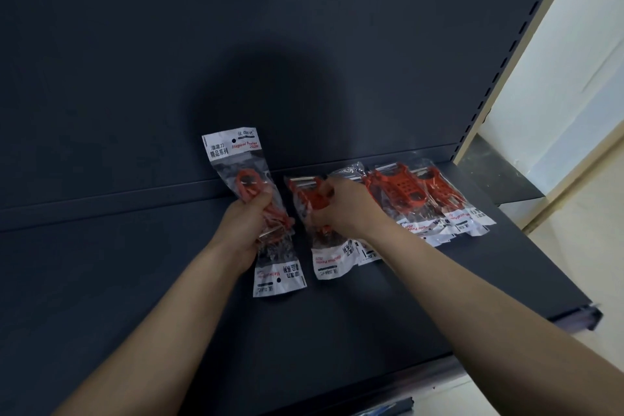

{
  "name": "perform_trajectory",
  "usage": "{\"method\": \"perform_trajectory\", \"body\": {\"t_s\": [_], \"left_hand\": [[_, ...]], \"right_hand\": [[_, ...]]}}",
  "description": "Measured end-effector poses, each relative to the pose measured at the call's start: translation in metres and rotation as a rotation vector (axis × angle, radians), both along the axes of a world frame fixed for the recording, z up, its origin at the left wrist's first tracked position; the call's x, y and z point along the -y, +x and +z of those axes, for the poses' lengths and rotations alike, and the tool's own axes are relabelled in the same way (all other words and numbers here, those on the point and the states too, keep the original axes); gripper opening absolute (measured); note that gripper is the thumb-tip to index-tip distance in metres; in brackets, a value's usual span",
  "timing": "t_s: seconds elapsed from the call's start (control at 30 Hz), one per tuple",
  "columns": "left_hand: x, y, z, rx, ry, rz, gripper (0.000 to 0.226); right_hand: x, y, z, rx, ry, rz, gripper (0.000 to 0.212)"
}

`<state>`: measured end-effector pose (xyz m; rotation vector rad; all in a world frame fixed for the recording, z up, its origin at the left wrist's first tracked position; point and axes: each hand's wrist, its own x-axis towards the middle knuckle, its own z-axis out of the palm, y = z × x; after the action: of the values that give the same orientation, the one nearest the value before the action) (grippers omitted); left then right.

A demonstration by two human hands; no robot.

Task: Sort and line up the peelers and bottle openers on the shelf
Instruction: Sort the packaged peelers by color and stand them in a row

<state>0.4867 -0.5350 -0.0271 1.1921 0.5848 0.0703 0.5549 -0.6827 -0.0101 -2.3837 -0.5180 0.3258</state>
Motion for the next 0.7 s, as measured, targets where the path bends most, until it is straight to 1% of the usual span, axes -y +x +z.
{"method": "perform_trajectory", "body": {"t_s": [0.1,0.3,0.47,0.6,0.7], "left_hand": [[-0.007,-0.002,0.0,-0.03,0.018,-0.002,0.018],[-0.009,-0.008,-0.001,-0.051,0.03,-0.063,0.018],[-0.01,-0.01,0.0,-0.052,0.034,-0.062,0.016],[-0.008,-0.01,0.003,-0.047,0.062,-0.061,0.011],[-0.006,-0.007,0.005,-0.032,0.048,-0.057,0.014]], "right_hand": [[-0.003,0.0,-0.002,0.068,-0.089,-0.055,0.029],[-0.013,-0.002,-0.007,0.152,-0.247,-0.075,0.029],[-0.013,-0.001,-0.009,0.192,-0.332,-0.097,0.018],[-0.012,-0.002,-0.007,0.202,-0.344,-0.092,0.024],[-0.008,-0.004,-0.005,0.303,-0.349,-0.075,0.034]]}}
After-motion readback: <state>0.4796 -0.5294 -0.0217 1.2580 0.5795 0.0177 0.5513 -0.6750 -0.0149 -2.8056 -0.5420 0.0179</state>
